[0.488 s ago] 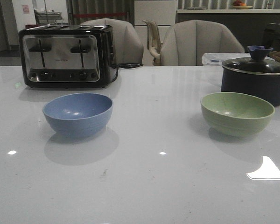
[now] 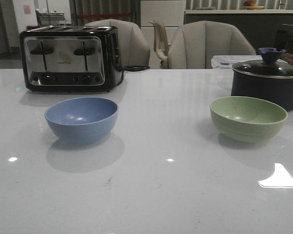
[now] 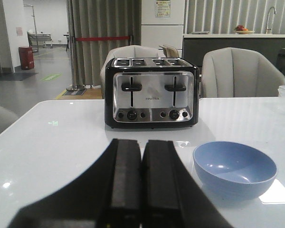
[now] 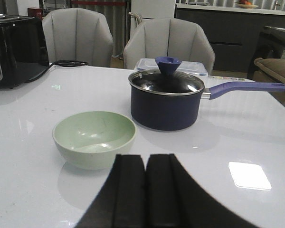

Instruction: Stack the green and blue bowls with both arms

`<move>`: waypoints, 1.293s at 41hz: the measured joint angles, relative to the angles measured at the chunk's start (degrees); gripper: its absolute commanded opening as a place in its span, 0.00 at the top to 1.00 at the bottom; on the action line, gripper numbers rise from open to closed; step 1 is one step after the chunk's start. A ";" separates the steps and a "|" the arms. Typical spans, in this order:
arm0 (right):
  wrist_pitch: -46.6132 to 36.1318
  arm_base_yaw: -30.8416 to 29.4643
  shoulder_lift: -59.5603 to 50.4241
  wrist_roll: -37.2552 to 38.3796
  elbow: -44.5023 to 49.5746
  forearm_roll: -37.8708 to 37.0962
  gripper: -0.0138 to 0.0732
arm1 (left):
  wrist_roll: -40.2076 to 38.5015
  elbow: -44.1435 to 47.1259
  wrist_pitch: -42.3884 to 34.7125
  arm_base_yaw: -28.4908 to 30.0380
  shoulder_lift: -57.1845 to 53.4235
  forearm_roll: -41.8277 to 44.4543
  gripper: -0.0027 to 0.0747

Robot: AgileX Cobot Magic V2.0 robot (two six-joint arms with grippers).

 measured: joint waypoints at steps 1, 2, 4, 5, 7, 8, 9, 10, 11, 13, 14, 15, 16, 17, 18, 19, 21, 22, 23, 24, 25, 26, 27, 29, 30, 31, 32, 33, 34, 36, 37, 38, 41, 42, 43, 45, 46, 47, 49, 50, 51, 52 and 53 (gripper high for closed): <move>0.00 0.00 0.00 0.00 0.00 0.00 0.80 | 0.00 0.00 0.00 0.00 0.00 0.00 0.84; 0.00 0.00 0.00 0.00 0.00 0.00 0.80 | 0.00 0.00 0.00 0.00 0.00 0.00 0.84; 0.00 0.00 0.00 0.00 0.00 0.00 0.80 | 0.00 0.00 0.00 0.00 0.00 0.00 0.84; 0.00 0.00 0.00 0.00 0.00 0.00 0.80 | 0.00 0.00 0.00 0.00 0.00 0.00 0.84; 0.00 0.00 0.00 0.00 0.00 0.00 0.80 | 0.00 0.00 0.00 0.00 0.00 0.00 0.84; 0.00 0.00 0.00 0.00 0.00 0.00 0.80 | 0.00 0.00 0.00 0.00 0.00 0.00 0.84; 0.00 0.00 0.00 0.00 0.00 0.00 0.80 | 0.00 0.00 0.00 0.00 0.00 0.00 0.84; 0.00 0.00 0.00 0.00 0.00 0.00 0.80 | 0.00 0.00 0.00 0.00 0.00 0.00 0.84; 0.00 0.00 0.00 0.00 0.00 0.00 0.80 | 0.00 0.00 0.00 0.00 0.00 0.00 0.84; 0.00 0.00 0.00 0.00 0.00 0.00 0.80 | 0.00 0.00 -0.52 0.00 0.00 0.00 0.84; 0.00 0.00 0.00 0.00 0.00 0.00 0.80 | 0.00 0.00 -0.88 0.00 0.00 0.00 0.84; 0.00 0.00 0.00 0.00 0.00 0.34 0.80 | 0.00 0.00 -1.48 0.00 0.00 0.00 0.84; 0.00 0.00 0.00 0.00 0.00 0.47 0.80 | 0.00 0.00 -1.91 0.00 0.00 0.00 0.84; 0.11 0.00 0.00 0.00 0.00 0.73 0.80 | 0.00 0.00 -2.43 0.00 0.00 0.00 0.84; 0.26 0.00 0.00 0.00 -0.16 0.87 0.80 | 0.00 0.00 -2.65 0.00 0.00 0.00 0.84; 0.55 0.00 0.00 0.00 -0.62 1.01 0.80 | 0.00 -0.12 -2.88 0.00 0.00 0.00 0.84; 1.25 0.00 0.00 0.00 -2.06 1.08 0.80 | 0.00 -0.39 -2.89 0.00 0.00 0.00 0.84; 1.84 0.00 0.00 0.00 -2.94 1.12 0.80 | 0.00 -0.73 -2.71 0.00 0.00 0.00 0.84; 2.30 0.00 0.00 0.00 -4.36 1.22 0.80 | 0.00 -1.34 -2.30 0.00 0.00 0.00 0.84; 2.94 0.00 0.00 0.00 -5.92 1.33 0.80 | 0.00 -2.29 -1.70 0.00 0.00 0.00 0.84; 3.44 0.00 0.00 0.00 -7.17 1.33 0.80 | 0.00 -3.21 -1.15 0.00 0.00 0.00 0.84; 4.14 0.00 0.00 0.00 -8.92 1.33 0.80 | 0.00 -4.68 -0.52 0.00 0.00 0.00 0.84; 4.91 0.00 0.00 0.00 -10.29 1.33 0.80 | 0.00 -5.96 0.40 0.00 0.00 0.00 0.84; 6.30 0.00 0.00 0.00 -13.57 1.41 0.80 | 0.00 -9.26 2.28 0.00 0.00 0.00 0.84; 6.95 0.00 0.00 0.00 -15.49 1.41 0.80 | 0.00 -11.31 3.36 0.00 0.00 0.00 0.84; 7.77 0.00 0.30 0.00 -17.42 1.41 0.80 | 0.00 -13.43 4.46 0.00 0.14 0.00 0.84; 8.26 0.00 0.82 0.00 -18.87 1.41 0.80 | 0.00 -15.02 5.24 0.00 0.57 0.00 0.84; 8.96 0.00 1.39 0.00 -20.75 1.41 0.80 | 0.00 -17.26 6.35 0.00 0.84 0.00 0.84; 9.71 0.00 2.28 0.00 -22.15 1.41 0.80 | 0.00 -18.93 7.22 0.00 1.75 0.00 0.84; 11.33 0.00 4.24 0.00 -25.31 1.41 0.80 | 0.00 -22.82 9.51 0.00 3.20 0.00 0.84; 12.07 0.00 5.54 0.00 -27.02 1.41 0.80 | 0.00 -25.01 10.95 0.00 4.29 0.00 0.84; 13.20 0.00 6.54 0.00 -28.70 1.41 0.80 | 0.00 -27.18 12.54 0.00 5.46 0.00 0.84; 16.41 0.00 9.99 0.00 -32.46 1.41 0.80 | 0.00 -32.18 17.00 0.00 8.68 0.00 0.84; 17.44 0.00 11.40 0.00 -33.49 1.41 0.80 | 0.00 -33.53 18.45 0.00 10.00 0.00 0.84; 18.87 0.00 12.46 0.00 -34.74 1.41 0.80 | 0.00 -35.21 20.36 0.00 10.99 0.00 0.84; 21.27 0.00 15.22 0.00 -36.59 1.41 0.80 | 0.00 -37.67 23.66 0.00 13.26 -0.43 0.84; 22.51 0.00 16.21 0.00 -37.22 1.41 0.80 | 0.00 -38.52 24.97 0.00 14.47 -0.57 0.84; 23.38 0.00 17.50 0.00 -37.91 1.41 0.80 | 0.00 -39.39 26.53 0.00 15.34 -0.69 0.84; 25.04 0.00 19.63 0.00 -38.62 1.41 0.80 | 0.00 -40.26 28.69 0.00 17.50 -0.86 0.84; 25.89 0.00 20.52 0.00 -38.83 1.41 0.80 | 0.00 -40.40 29.72 0.00 18.27 -0.89 0.84; 26.52 0.00 21.38 0.00 -38.92 1.41 0.80 | 0.00 -40.51 30.44 0.00 18.99 -1.00 0.84; 27.15 0.00 22.50 0.00 -38.89 1.41 0.80 | 0.00 -40.51 31.03 0.00 19.92 -0.99 0.84; 27.86 0.00 23.32 0.00 -38.89 1.41 0.80 | 0.00 -40.51 31.83 0.00 20.59 -0.99 0.84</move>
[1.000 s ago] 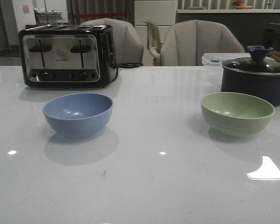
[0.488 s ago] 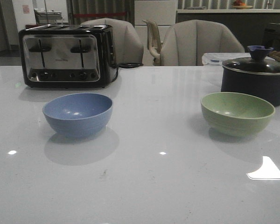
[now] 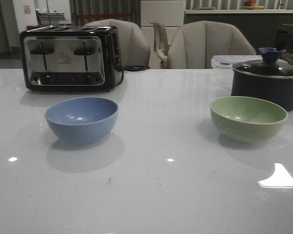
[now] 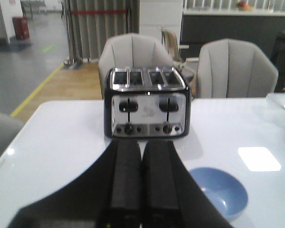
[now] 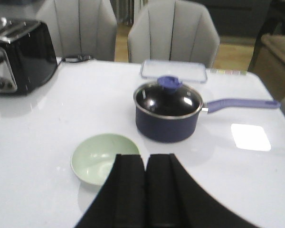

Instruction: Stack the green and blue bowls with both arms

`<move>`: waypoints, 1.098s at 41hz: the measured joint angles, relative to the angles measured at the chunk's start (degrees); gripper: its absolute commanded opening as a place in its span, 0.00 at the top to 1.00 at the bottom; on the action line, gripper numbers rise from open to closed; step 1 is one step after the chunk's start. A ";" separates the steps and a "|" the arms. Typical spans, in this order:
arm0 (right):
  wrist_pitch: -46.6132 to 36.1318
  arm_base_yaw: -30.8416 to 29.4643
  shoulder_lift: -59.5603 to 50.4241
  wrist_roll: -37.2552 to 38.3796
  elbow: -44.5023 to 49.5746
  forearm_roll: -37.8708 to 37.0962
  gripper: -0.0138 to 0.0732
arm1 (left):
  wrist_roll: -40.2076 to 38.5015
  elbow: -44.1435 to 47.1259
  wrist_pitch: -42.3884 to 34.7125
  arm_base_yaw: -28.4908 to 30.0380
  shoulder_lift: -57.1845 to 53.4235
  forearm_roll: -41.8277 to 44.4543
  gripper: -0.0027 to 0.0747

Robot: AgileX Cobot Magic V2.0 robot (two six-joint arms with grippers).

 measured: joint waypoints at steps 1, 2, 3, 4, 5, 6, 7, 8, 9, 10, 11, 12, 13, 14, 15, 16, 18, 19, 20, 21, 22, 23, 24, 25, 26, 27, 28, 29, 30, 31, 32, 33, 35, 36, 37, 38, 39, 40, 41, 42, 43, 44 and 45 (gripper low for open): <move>0.74 0.00 1.09 0.00 0.00 0.00 0.80 | 0.00 0.12 0.46 0.00 0.85 0.00 0.84; 1.22 0.00 2.19 0.00 0.00 0.00 0.80 | 0.00 0.26 1.01 0.00 1.47 -0.11 0.84; 1.84 0.00 2.98 0.00 0.00 0.00 0.80 | 0.00 0.54 1.32 0.00 2.24 -0.11 0.84; 2.28 0.00 3.96 0.00 0.00 0.00 0.80 | 0.00 0.79 1.78 0.00 2.81 -0.11 0.84; 2.83 0.00 4.67 0.00 0.00 0.00 0.80 | 0.00 0.93 2.08 0.00 3.56 -0.11 0.84; 3.21 0.00 5.57 0.00 0.00 0.00 0.80 | 0.00 1.19 2.46 0.00 4.08 -0.11 0.84; 3.66 0.00 6.22 0.00 0.00 0.00 0.80 | 0.00 1.45 2.80 0.00 4.61 -0.11 0.84; 4.06 0.00 7.05 0.00 0.00 0.00 0.80 | 0.00 1.73 2.93 0.00 5.42 -0.11 0.84; 4.30 0.00 7.85 0.00 0.00 0.00 0.80 | 0.00 1.97 3.08 0.00 6.05 -0.11 0.84; 4.41 0.00 8.42 0.00 0.00 0.00 0.80 | 0.00 2.12 3.32 0.00 6.50 -0.21 0.84; 4.55 0.00 9.15 0.00 0.00 0.00 0.80 | 0.00 2.24 3.47 0.00 6.91 -0.19 0.84; 4.58 0.00 9.67 0.00 0.00 0.00 0.80 | 0.00 2.39 3.65 0.00 7.32 -0.23 0.84; 4.68 0.00 10.35 0.00 0.00 0.00 0.80 | 0.00 2.62 3.90 0.00 7.93 -0.32 0.84; 4.68 0.00 10.84 0.00 0.00 0.00 0.80 | 0.00 2.83 3.91 0.00 8.24 -0.32 0.84; 4.68 0.00 11.47 0.00 0.00 0.00 0.80 | 0.00 2.90 3.91 0.00 8.63 -0.32 0.84; 4.68 0.00 12.08 0.00 0.00 0.00 0.80 | 0.00 3.17 3.91 0.00 8.92 -0.32 0.84; 4.68 0.00 12.89 0.00 0.00 0.00 0.80 | 0.00 3.29 4.02 0.00 9.55 -0.32 0.84; 4.79 0.00 13.45 0.00 0.11 0.00 0.80 | 0.00 3.40 4.00 0.00 9.80 -0.32 0.84; 4.89 0.00 13.87 0.00 0.11 0.00 0.80 | 0.00 3.40 4.12 0.00 10.11 -0.32 0.84; 4.89 0.00 14.42 0.00 0.11 0.00 0.78 | 0.00 3.40 4.12 0.00 10.25 -0.32 0.84; 5.01 0.00 14.84 0.00 0.11 0.00 0.77 | 0.00 3.40 4.12 0.00 10.50 -0.32 0.84; 5.11 0.00 15.37 0.00 0.11 0.00 0.73 | 0.00 3.40 4.12 0.00 10.75 -0.32 0.84; 5.09 0.00 15.77 0.00 0.11 0.00 0.68 | 0.00 3.40 4.12 0.00 10.78 -0.32 0.84; 5.09 0.00 16.21 0.00 0.11 0.00 0.64 | 0.00 3.40 4.12 0.00 10.90 -0.32 0.84; 5.09 0.00 16.79 0.00 0.11 0.00 0.57 | 0.00 3.40 4.12 0.00 11.03 -0.32 0.84; 5.09 0.00 17.23 0.00 0.11 0.00 0.52 | 0.00 3.40 4.12 0.00 11.14 -0.32 0.84; 5.09 0.00 17.80 0.00 0.11 0.00 0.45 | 0.00 3.40 4.12 0.00 11.12 -0.32 0.84; 5.09 0.00 18.40 0.00 0.11 0.00 0.39 | 0.00 3.40 4.12 0.00 11.16 -0.32 0.84; 4.86 0.00 18.85 0.00 0.11 0.00 0.33 | 0.00 3.40 4.12 0.00 11.16 -0.32 0.84; 4.67 0.00 19.45 0.00 0.11 0.00 0.28 | 0.00 3.40 4.12 0.00 11.16 -0.32 0.84; 3.96 0.00 20.09 0.00 0.11 0.00 0.25 | 0.00 3.40 4.12 0.00 11.16 -0.32 0.84; 3.55 0.00 20.79 0.00 0.11 0.00 0.22 | 0.00 3.40 4.12 0.00 11.16 -0.32 0.84; 2.54 0.00 21.95 0.00 0.11 0.00 0.20 | 0.00 3.40 4.12 0.00 11.16 -0.32 0.84; 2.15 0.00 22.83 0.00 0.11 0.00 0.20 | 0.00 3.40 4.12 0.00 11.16 -0.32 0.84; 1.75 0.00 23.54 0.00 -0.01 0.00 0.20 | 0.00 3.40 4.12 0.00 11.16 -0.32 0.84; 1.60 0.00 24.58 0.00 -0.13 0.05 0.20 | 0.00 3.40 4.12 0.00 11.16 -0.32 0.84; 1.31 0.00 25.46 0.00 -0.55 0.36 0.20 | 0.00 3.40 4.12 0.00 11.16 -0.32 0.84; 1.20 0.00 26.40 0.00 -0.75 0.59 0.20 | 0.00 3.40 4.12 0.00 11.16 -0.32 0.84; 1.16 0.00 27.76 0.00 -1.31 0.79 0.20 | 0.00 3.40 4.12 0.00 11.16 -0.32 0.84; 1.06 0.00 29.29 0.00 -1.95 1.27 0.20 | 0.00 3.40 4.12 0.00 11.16 -0.32 0.84; 1.06 0.00 30.93 0.00 -2.69 1.70 0.20 | 0.00 3.40 4.12 0.00 11.16 -0.32 0.84; 1.06 0.00 32.21 0.00 -3.33 2.12 0.20 | 0.00 3.40 4.12 0.00 11.16 -0.32 0.84; 1.17 0.00 33.97 0.00 -4.27 2.26 0.20 | 0.00 3.40 4.12 0.00 11.16 -0.32 0.84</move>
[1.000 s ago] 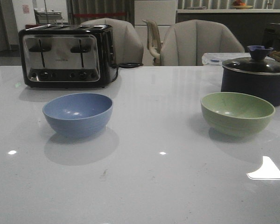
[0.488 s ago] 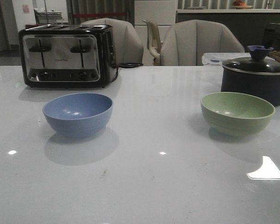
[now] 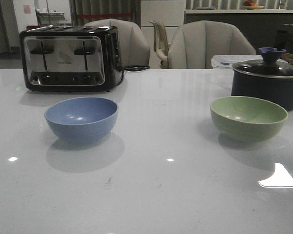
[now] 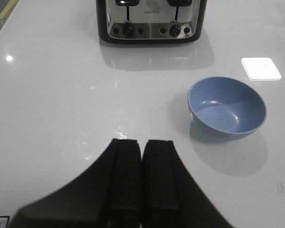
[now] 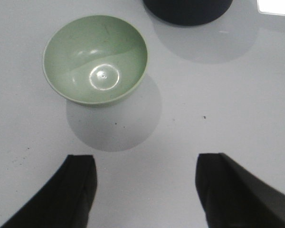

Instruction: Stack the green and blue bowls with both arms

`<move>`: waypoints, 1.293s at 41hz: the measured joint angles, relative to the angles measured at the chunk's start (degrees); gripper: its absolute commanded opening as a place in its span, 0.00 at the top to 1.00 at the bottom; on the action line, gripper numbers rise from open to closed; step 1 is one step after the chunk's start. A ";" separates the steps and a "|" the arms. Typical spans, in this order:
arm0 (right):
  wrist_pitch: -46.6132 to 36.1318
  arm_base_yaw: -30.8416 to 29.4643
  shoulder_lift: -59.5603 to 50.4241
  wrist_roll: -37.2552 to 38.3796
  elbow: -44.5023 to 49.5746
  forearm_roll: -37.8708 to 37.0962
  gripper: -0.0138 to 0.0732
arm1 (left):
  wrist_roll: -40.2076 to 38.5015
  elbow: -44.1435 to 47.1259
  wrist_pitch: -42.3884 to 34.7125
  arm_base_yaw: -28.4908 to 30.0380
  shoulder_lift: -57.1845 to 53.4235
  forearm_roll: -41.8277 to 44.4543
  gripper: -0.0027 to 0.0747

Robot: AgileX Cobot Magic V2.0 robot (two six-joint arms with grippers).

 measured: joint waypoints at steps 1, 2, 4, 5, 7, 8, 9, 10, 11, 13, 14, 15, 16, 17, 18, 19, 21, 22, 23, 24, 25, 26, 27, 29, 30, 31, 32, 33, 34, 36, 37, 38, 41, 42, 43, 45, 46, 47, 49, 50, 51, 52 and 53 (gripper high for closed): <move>0.00 0.00 1.37 0.00 -1.02 0.45 0.20 | 0.00 0.00 0.00 0.00 0.00 0.00 0.84; 0.12 0.00 3.69 0.00 -2.05 0.74 0.20 | 0.00 0.00 0.00 0.00 0.00 0.00 0.84; 0.12 0.00 6.53 0.00 -3.60 1.00 0.20 | 0.00 0.00 0.00 0.00 0.00 0.00 0.84; 0.21 0.00 8.49 0.00 -4.64 1.12 0.20 | 0.00 0.00 0.00 0.00 0.00 0.00 0.84; 0.21 0.00 11.93 0.00 -6.47 1.24 0.20 | 0.00 0.00 0.00 0.00 0.00 0.00 0.83; 0.21 0.00 13.44 0.00 -7.25 1.24 0.20 | 0.00 0.00 0.00 0.00 0.00 0.00 0.83; 0.21 0.00 15.41 0.00 -8.26 1.24 0.20 | 0.00 0.00 0.00 0.00 0.00 0.00 0.83; 0.21 0.00 17.36 0.00 -9.29 1.24 0.20 | 0.00 0.00 0.00 0.00 0.00 0.00 0.83; 0.21 0.00 18.35 0.00 -10.09 1.24 0.20 | 0.00 0.00 0.00 0.00 0.00 0.00 0.82; 0.33 0.00 22.14 0.00 -11.96 1.24 0.20 | 0.00 0.00 0.00 0.00 0.00 0.00 0.80; 0.33 0.00 23.54 0.00 -12.78 1.24 0.20 | 0.00 0.00 0.00 0.00 0.00 0.00 0.77; 0.33 0.00 24.91 0.00 -13.59 1.24 0.20 | 0.00 0.00 0.00 0.00 0.00 0.00 0.74; 0.33 0.00 26.66 0.00 -14.68 1.24 0.20 | 0.00 0.00 0.00 0.00 0.00 0.00 0.70; 0.22 0.00 28.39 0.00 -15.78 1.33 0.20 | 0.00 0.00 0.00 0.00 0.00 0.00 0.67; 0.22 0.00 29.64 0.00 -16.88 1.33 0.20 | 0.00 0.00 0.00 0.00 0.00 0.00 0.61; 0.10 0.00 31.26 0.00 -17.69 1.33 0.20 | 0.00 0.00 0.00 0.00 0.00 0.00 0.57; -0.03 0.00 33.64 0.00 -19.58 1.33 0.20 | 0.00 0.00 0.00 0.00 0.00 0.00 0.46; -0.03 0.00 35.14 0.00 -20.41 1.33 0.20 | 0.00 0.00 0.00 0.00 0.00 0.00 0.44; -0.13 0.00 36.62 0.00 -21.48 1.33 0.20 | 0.00 0.00 0.00 0.00 0.00 0.00 0.38; -0.23 0.00 37.69 0.00 -22.28 1.33 0.20 | 0.00 0.00 0.00 0.00 0.00 0.00 0.34; -0.23 0.00 38.75 0.00 -23.02 1.33 0.20 | 0.00 0.00 0.00 0.00 0.00 0.00 0.31; -0.37 0.00 40.09 0.00 -23.99 1.33 0.20 | 0.00 0.00 0.00 0.00 0.00 0.00 0.28; -0.53 0.00 41.09 0.00 -24.71 1.33 0.20 | 0.00 0.00 0.00 0.00 0.00 0.00 0.26; -0.72 0.00 43.30 0.00 -26.31 1.33 0.20 | 0.00 0.00 0.00 0.00 0.00 0.00 0.24; -0.72 0.00 44.22 0.00 -26.94 1.33 0.20 | 0.00 0.00 0.00 0.00 0.00 0.00 0.24; -0.85 0.00 45.40 0.00 -27.73 1.33 0.20 | 0.00 0.00 0.00 0.00 0.00 0.00 0.23; -1.01 0.00 46.26 0.00 -28.31 1.33 0.20 | 0.00 0.00 0.10 0.00 0.00 0.00 0.23; -1.10 0.00 47.39 0.00 -29.05 1.33 0.20 | 0.00 0.00 0.10 0.00 0.00 0.00 0.23; -1.15 0.00 48.21 0.00 -29.75 1.33 0.20 | 0.00 0.00 0.23 0.00 0.00 0.00 0.23; -1.26 0.00 50.25 0.00 -30.89 1.33 0.20 | 0.00 0.00 0.48 0.00 0.00 0.00 0.23; -1.26 0.00 50.74 0.00 -31.32 1.33 0.20 | 0.00 0.00 0.60 0.00 0.00 0.00 0.23; -1.26 0.00 51.64 0.00 -31.68 1.33 0.20 | 0.00 0.00 0.73 0.00 0.00 0.00 0.23; -1.39 0.00 53.48 0.00 -32.43 1.33 0.22 | 0.00 0.00 1.11 0.00 0.00 0.00 0.23; -1.39 0.00 54.02 0.00 -32.52 1.33 0.24 | 0.00 0.00 1.24 0.00 0.00 0.00 0.23; -1.39 0.00 54.37 0.00 -32.65 1.33 0.26 | 0.00 0.00 1.23 0.00 0.00 0.00 0.23; -1.39 0.00 54.94 0.00 -32.78 1.33 0.33 | 0.00 0.00 1.27 0.00 0.00 0.00 0.23; -1.39 0.00 55.12 0.00 -32.89 1.33 0.38 | 0.00 0.00 1.27 0.00 0.00 0.00 0.23; -1.14 0.00 55.39 0.00 -32.87 1.33 0.43 | 0.00 0.00 1.27 0.00 0.00 0.00 0.23; -0.79 0.00 55.40 0.00 -32.87 1.33 0.49 | 0.00 0.00 1.27 0.00 0.00 0.00 0.23; -0.49 0.00 55.40 0.00 -32.99 1.33 0.53 | 0.00 0.00 1.27 0.00 0.00 0.00 0.23; -0.28 0.00 55.40 0.00 -33.00 1.33 0.56 | 0.00 0.00 1.27 0.00 0.00 0.00 0.23; -0.01 0.00 55.40 0.00 -33.11 1.33 0.59 | 0.00 0.00 1.27 0.00 0.00 0.00 0.23; 0.25 0.00 55.40 0.00 -33.11 1.33 0.60 | 0.00 0.00 1.27 0.00 0.00 0.00 0.23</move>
